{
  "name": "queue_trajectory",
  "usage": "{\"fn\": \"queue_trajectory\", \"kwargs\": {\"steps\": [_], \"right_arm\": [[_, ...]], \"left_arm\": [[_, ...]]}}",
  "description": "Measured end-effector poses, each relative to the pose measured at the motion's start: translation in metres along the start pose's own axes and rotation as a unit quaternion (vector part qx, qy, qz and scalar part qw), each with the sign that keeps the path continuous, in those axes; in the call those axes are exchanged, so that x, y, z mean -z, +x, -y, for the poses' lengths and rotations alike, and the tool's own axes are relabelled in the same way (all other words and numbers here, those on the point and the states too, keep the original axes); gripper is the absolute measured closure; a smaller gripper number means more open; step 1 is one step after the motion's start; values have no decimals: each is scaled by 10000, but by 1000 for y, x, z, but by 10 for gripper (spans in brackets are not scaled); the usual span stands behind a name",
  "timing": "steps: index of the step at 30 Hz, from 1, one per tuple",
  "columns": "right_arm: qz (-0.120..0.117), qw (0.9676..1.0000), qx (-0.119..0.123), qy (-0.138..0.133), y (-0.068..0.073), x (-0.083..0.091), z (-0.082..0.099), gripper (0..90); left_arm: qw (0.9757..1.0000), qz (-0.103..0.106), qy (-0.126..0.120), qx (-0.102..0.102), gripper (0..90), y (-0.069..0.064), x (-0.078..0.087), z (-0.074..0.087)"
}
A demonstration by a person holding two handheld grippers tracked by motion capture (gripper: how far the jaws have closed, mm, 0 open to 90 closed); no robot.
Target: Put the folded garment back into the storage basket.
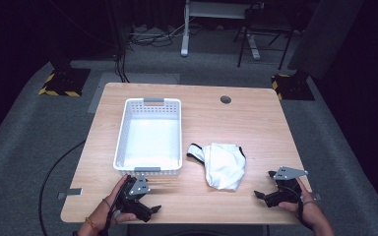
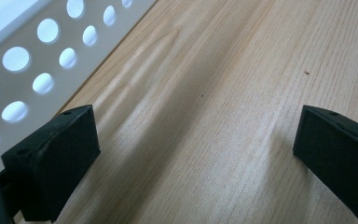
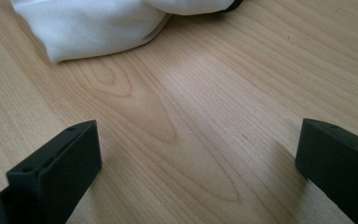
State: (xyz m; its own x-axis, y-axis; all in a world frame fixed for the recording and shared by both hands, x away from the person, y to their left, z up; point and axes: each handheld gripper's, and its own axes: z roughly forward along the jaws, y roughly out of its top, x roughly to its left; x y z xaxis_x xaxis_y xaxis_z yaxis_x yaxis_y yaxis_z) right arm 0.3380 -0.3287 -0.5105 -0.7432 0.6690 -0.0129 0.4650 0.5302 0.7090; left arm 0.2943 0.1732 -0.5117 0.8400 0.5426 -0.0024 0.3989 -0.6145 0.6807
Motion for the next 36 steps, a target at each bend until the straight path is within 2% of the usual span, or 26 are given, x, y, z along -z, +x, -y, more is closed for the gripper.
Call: {"fn": "queue_trajectory", "kwargs": {"steps": [18, 29, 32, 34, 36], "right_arm": [[-7, 10000, 10, 51, 0, 0, -1, 3], [67, 9999, -21, 103, 0, 2, -2, 16], [104, 9999, 27, 68, 1, 3, -3, 20], [39, 9999, 107, 56, 4, 3, -3, 35], [96, 9998, 161, 39, 6, 3, -5, 37]], "left_arm": [[10000, -14, -4, 21, 2, 0, 0, 0], [10000, -12, -8, 20, 3, 0, 0, 0], [10000, -12, -6, 23, 2, 0, 0, 0], [10000, -13, -6, 24, 3, 0, 0, 0], [10000, -11, -6, 23, 3, 0, 0, 1]]}}
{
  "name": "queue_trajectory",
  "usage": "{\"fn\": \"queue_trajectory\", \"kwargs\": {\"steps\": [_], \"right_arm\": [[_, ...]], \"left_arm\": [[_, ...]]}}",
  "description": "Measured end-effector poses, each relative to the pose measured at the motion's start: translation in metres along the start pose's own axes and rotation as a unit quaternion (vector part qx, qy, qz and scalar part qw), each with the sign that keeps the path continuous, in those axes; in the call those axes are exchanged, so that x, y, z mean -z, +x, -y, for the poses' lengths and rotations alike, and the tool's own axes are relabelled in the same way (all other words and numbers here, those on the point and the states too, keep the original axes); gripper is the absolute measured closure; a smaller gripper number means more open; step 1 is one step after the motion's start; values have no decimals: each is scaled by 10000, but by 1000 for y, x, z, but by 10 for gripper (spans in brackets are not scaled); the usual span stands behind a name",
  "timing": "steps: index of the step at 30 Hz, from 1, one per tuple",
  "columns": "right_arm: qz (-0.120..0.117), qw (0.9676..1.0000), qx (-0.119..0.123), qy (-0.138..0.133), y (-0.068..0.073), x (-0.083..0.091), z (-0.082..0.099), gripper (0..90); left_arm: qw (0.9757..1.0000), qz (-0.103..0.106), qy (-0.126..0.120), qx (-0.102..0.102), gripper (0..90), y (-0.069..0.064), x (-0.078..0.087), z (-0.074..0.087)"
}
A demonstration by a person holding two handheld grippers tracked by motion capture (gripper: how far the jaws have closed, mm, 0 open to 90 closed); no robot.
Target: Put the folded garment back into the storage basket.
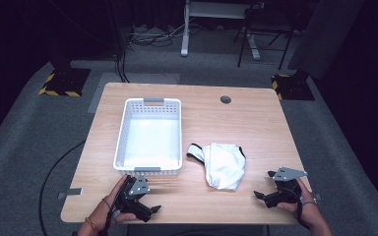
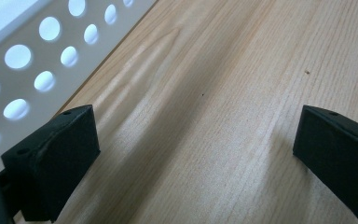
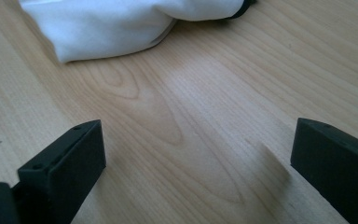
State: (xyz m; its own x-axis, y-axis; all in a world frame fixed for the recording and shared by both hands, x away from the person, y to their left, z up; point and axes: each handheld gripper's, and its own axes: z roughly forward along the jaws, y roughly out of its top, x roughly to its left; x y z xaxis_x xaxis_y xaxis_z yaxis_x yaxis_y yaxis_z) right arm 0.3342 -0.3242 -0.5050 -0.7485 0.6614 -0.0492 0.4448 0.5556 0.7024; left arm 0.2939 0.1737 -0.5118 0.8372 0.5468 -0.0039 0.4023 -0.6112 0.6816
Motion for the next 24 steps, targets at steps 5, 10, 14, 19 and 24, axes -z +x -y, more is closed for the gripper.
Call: {"fn": "queue_trajectory", "kwargs": {"steps": [5, 10, 14, 19, 24], "right_arm": [[-58, 9999, 20, -116, 3, 2, -3, 42], [3, 9999, 27, -103, 7, 3, -7, 39], [71, 9998, 129, -94, 10, 3, -9, 31], [45, 9998, 198, -76, 13, 4, -12, 33], [-17, 9998, 161, -110, 15, 4, -15, 33]], "left_arm": [[10000, -1, 0, 0, 3, 0, 0, 0], [10000, -1, 2, -3, 3, 0, 0, 0], [10000, -2, -1, 0, 2, 0, 0, 0], [10000, -2, -1, 1, 3, 0, 0, 0], [10000, -1, -1, 1, 3, 0, 0, 0]]}}
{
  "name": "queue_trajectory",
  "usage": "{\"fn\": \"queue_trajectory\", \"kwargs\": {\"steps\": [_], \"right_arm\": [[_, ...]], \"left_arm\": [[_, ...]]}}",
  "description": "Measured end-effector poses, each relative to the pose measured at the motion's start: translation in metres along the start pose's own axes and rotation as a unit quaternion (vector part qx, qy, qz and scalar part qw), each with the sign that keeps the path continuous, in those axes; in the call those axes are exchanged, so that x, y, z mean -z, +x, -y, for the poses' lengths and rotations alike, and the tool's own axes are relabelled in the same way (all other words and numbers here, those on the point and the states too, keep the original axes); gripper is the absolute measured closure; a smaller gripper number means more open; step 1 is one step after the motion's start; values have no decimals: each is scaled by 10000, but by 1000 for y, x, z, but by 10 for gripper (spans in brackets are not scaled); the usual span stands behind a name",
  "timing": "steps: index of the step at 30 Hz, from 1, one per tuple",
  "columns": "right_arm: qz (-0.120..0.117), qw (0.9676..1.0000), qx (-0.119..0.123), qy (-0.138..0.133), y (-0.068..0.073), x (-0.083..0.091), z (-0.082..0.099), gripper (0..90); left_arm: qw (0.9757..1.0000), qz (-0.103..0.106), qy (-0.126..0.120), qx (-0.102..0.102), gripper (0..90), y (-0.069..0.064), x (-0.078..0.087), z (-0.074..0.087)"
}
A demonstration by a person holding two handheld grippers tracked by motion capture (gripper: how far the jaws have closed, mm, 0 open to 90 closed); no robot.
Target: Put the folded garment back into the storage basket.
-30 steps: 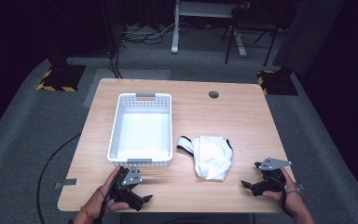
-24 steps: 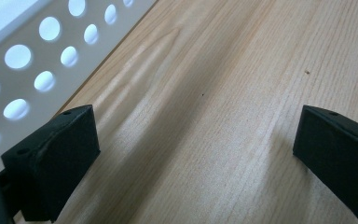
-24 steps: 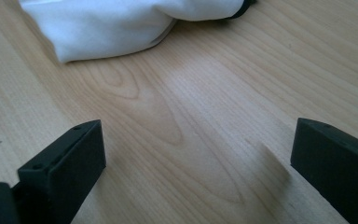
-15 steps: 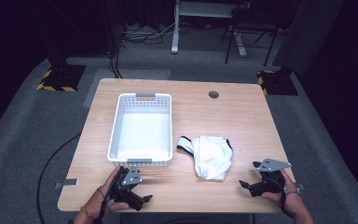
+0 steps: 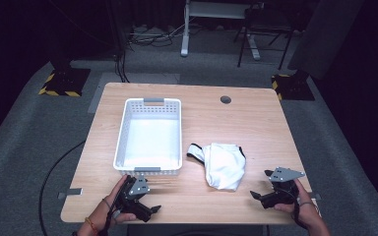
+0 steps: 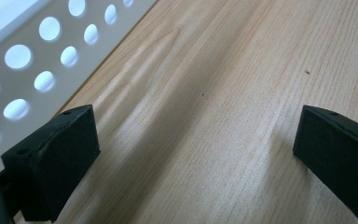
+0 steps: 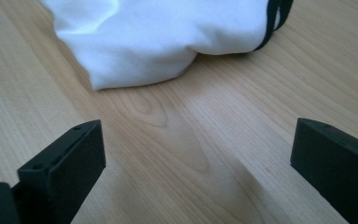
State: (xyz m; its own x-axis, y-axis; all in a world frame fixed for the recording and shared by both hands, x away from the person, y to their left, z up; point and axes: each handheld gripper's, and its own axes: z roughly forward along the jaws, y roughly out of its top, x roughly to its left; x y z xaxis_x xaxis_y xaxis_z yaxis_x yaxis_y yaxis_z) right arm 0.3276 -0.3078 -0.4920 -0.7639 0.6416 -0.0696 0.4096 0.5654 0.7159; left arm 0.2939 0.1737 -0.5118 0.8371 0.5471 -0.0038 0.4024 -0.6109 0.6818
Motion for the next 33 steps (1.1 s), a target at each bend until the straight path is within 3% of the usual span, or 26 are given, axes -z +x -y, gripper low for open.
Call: {"fn": "queue_trajectory", "kwargs": {"steps": [11, 21, 33], "right_arm": [[-134, 9998, 151, -62, 7, 1, -9, 67], [-56, 9997, 198, -138, 8, -1, -20, 60], [-91, 9988, 473, -82, 8, -5, -40, 61]], "left_arm": [[10000, -1, 3, -3, 3, 0, 0, 0], [10000, 0, 3, -4, 2, 0, 0, 0], [10000, 0, 4, -4, 2, 0, 0, 0]]}}
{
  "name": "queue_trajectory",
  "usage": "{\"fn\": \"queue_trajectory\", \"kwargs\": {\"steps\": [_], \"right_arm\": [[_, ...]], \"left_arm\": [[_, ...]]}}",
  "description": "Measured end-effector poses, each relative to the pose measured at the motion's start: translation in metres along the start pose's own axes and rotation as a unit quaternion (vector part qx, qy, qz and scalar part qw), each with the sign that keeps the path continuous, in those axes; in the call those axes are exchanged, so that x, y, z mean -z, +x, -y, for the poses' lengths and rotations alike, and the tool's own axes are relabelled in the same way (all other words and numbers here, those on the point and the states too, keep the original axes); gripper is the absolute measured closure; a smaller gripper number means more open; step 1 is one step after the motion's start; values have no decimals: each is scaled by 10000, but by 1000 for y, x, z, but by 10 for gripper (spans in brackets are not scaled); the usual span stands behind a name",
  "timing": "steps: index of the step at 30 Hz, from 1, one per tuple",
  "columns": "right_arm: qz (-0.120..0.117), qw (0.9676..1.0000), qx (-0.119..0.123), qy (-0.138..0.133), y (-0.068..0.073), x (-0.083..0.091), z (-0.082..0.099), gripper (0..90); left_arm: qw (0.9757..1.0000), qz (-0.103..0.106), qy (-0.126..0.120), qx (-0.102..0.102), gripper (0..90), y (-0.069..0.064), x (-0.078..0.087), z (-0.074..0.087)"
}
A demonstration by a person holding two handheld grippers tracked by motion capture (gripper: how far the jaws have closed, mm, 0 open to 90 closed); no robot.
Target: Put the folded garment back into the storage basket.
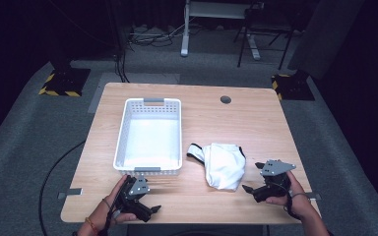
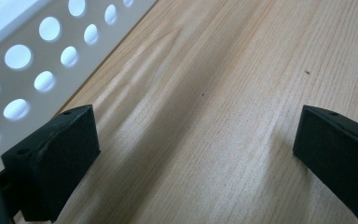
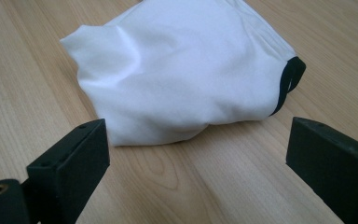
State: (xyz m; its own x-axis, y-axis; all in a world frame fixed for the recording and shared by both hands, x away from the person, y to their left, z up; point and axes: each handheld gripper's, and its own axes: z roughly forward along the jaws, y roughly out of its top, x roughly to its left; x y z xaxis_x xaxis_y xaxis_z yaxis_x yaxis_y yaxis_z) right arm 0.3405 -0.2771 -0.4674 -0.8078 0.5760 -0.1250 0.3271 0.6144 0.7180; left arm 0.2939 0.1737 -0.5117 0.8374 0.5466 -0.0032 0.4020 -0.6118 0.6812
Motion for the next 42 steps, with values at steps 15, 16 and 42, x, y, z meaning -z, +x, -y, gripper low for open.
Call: {"fn": "queue_trajectory", "kwargs": {"steps": [15, 16, 42], "right_arm": [[-127, 9997, 220, 67, -6, -23, -26, 58], [-133, 9997, 219, 62, -7, -24, -28, 58], [-177, 9990, 381, 168, -14, -40, -36, 56]], "left_arm": [[10000, 0, -1, 1, 2, 0, 0, 0], [10000, -1, 0, 0, 2, 0, 0, 0], [10000, 0, 1, -3, 2, 0, 0, 0]]}}
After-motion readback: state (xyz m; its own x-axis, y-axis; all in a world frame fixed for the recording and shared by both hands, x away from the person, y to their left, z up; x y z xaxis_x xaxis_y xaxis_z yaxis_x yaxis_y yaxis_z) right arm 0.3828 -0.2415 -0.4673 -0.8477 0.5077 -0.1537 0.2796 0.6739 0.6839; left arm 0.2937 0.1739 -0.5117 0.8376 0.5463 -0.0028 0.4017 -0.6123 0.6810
